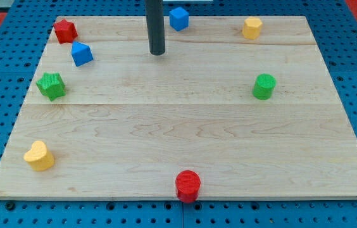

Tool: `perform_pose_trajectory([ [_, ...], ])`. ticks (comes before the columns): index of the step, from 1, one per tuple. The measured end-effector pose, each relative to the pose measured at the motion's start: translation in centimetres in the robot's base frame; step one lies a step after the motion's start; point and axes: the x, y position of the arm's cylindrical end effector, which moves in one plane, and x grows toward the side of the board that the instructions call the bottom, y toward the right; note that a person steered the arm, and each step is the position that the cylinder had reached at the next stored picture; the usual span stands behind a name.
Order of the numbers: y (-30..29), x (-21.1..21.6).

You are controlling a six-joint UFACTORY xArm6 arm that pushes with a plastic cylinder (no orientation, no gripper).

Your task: Move the yellow heart vertically to the bottom of the green circle

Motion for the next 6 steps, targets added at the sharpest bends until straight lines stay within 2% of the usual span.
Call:
perform_pose_trajectory([
  [4, -1.2, 6.7],
  [6, -6.3, 15.7],
])
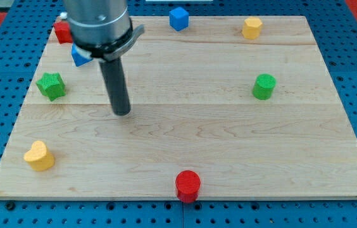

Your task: Move the yellow heart vertically to the bottom of the green circle

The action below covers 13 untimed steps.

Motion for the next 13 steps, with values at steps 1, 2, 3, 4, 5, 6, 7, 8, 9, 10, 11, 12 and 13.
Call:
perform_pose_trajectory([
  [1, 1.2, 4.9],
  [2, -2.2, 10.0],
  [3, -2.9, 10.8],
  [4, -7.3, 12.6],
  [5, -12.2, 13.3],
  [6, -14.8, 12.3],
  [7, -13.2, 7.3],
  [8, -7.8, 6.5],
  [9, -3.6, 6.5],
  [10, 1.3, 6.3],
  [11, 5.4, 5.9],
  [12, 9.2, 5.9],
  [13, 11.5, 5.9],
])
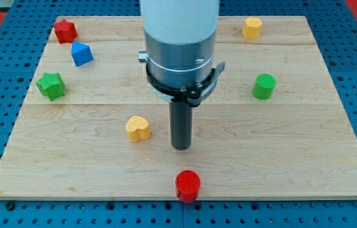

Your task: Move the yellow heart vertically to the bottom of the green circle

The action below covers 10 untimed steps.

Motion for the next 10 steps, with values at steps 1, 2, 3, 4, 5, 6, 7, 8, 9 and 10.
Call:
perform_pose_trajectory([
  [1, 1.2, 0.0],
  [2, -3.2, 0.7],
  [3, -11.2, 4.0],
  [4, -15.8, 0.2],
  [5, -10.1, -2.3],
  [6, -2.6, -2.3],
  [7, -1.9, -5.0],
  [8, 5.3, -4.1],
  [9, 9.0, -3.7],
  [10, 12.7, -3.0],
])
